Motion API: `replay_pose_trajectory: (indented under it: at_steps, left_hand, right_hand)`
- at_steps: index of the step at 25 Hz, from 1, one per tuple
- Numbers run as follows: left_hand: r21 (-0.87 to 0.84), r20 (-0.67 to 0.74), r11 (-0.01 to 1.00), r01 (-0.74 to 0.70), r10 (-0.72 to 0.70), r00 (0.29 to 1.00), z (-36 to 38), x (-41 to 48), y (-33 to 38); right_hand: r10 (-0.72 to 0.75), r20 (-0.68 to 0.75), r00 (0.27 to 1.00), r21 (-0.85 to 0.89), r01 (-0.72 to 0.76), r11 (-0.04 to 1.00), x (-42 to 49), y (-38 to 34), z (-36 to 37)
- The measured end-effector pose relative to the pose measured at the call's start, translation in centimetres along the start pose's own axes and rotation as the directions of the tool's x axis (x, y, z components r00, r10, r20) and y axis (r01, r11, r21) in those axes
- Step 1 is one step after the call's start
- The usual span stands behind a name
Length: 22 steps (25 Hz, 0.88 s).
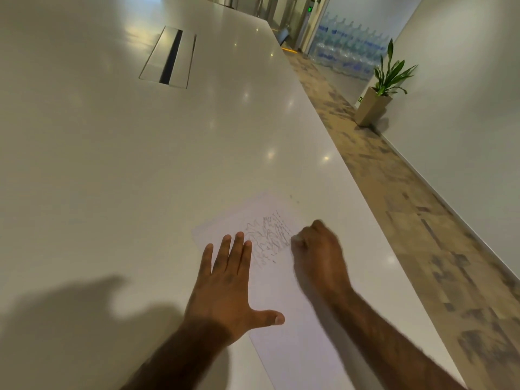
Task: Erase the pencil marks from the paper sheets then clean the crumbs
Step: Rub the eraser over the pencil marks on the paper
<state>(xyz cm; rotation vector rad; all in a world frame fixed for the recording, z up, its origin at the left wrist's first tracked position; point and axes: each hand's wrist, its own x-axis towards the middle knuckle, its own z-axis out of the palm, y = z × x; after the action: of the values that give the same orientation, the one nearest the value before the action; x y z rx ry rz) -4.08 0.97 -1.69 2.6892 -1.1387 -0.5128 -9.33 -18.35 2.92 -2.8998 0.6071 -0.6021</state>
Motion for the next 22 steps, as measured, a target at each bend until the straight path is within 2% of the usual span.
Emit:
replay_pose_trajectory:
  at_steps: [1,3,4,5,7,9,11,13,15,16,17,19,20,21,22]
  left_hand:
    - [0.009,0.002,1.0,0.0,0.0,1.0,0.0,0.0,0.0]
    - [0.049,0.001,0.999,-0.005,0.005,1.0,0.1,0.2,0.0]
    - [0.055,0.004,0.998,-0.005,0.004,1.0,0.0,0.3,-0.1]
    - [0.043,0.013,0.999,-0.002,0.002,1.0,0.0,0.3,-0.1]
    - [0.011,0.03,1.0,0.001,-0.001,1.0,-0.1,0.2,0.0]
    - [0.012,0.018,1.0,-0.001,0.0,1.0,-0.2,0.1,0.1]
    - [0.035,0.014,0.999,0.003,-0.003,1.0,-0.1,0.0,0.1]
    - [0.079,0.004,0.997,-0.003,0.002,1.0,0.1,0.0,-0.1]
    - [0.09,0.011,0.996,-0.002,0.001,1.0,-0.1,0.1,-0.1]
    - [0.075,0.017,0.997,0.002,-0.003,1.0,-0.2,0.1,0.0]
    - [0.059,0.023,0.998,0.006,-0.007,1.0,-0.4,0.0,0.1]
    - [0.036,0.036,0.999,0.007,-0.008,0.999,-0.6,-0.1,0.2]
    - [0.028,0.039,1.0,0.008,-0.009,0.999,-0.6,-0.2,0.2]
    - [0.023,0.037,1.0,0.007,-0.008,0.999,-0.6,-0.2,0.2]
    - [0.025,0.031,1.0,0.004,-0.005,1.0,-0.5,-0.2,0.1]
  right_hand:
    - [-0.098,0.039,0.994,0.003,0.098,0.995,-1.6,-1.6,0.5]
    - [-0.327,0.117,0.938,0.074,0.321,0.944,-5.8,-3.8,1.6]
    - [-0.385,0.123,0.915,0.068,0.38,0.923,-6.2,-3.6,1.7]
    - [-0.375,0.113,0.92,0.045,0.372,0.927,-5.3,-2.8,1.6]
    - [-0.181,0.083,0.98,-0.057,0.186,0.981,-2.0,-0.7,0.6]
    - [-0.047,0.05,0.998,-0.055,0.05,0.997,-0.2,0.3,-0.4]
    - [-0.123,0.034,0.992,-0.017,0.124,0.992,-1.2,-1.5,0.2]
    - [-0.285,0.099,0.954,0.071,0.279,0.958,-5.0,-4.3,1.7]
    - [-0.356,0.082,0.931,0.058,0.352,0.934,-5.6,-4.1,2.4]
    - [-0.334,0.068,0.94,0.016,0.334,0.942,-4.3,-3.0,2.4]
    - [-0.246,0.06,0.967,-0.043,0.248,0.968,-2.4,-1.6,1.9]
    - [0.021,0.035,0.999,-0.032,-0.02,0.999,0.9,1.0,0.5]
    - [0.101,0.005,0.995,0.003,-0.101,0.995,1.5,1.4,0.4]
    - [0.091,-0.017,0.996,0.024,-0.091,0.996,1.3,0.8,0.4]
    - [0.011,-0.007,1.0,0.021,-0.01,1.0,0.2,-0.4,1.0]
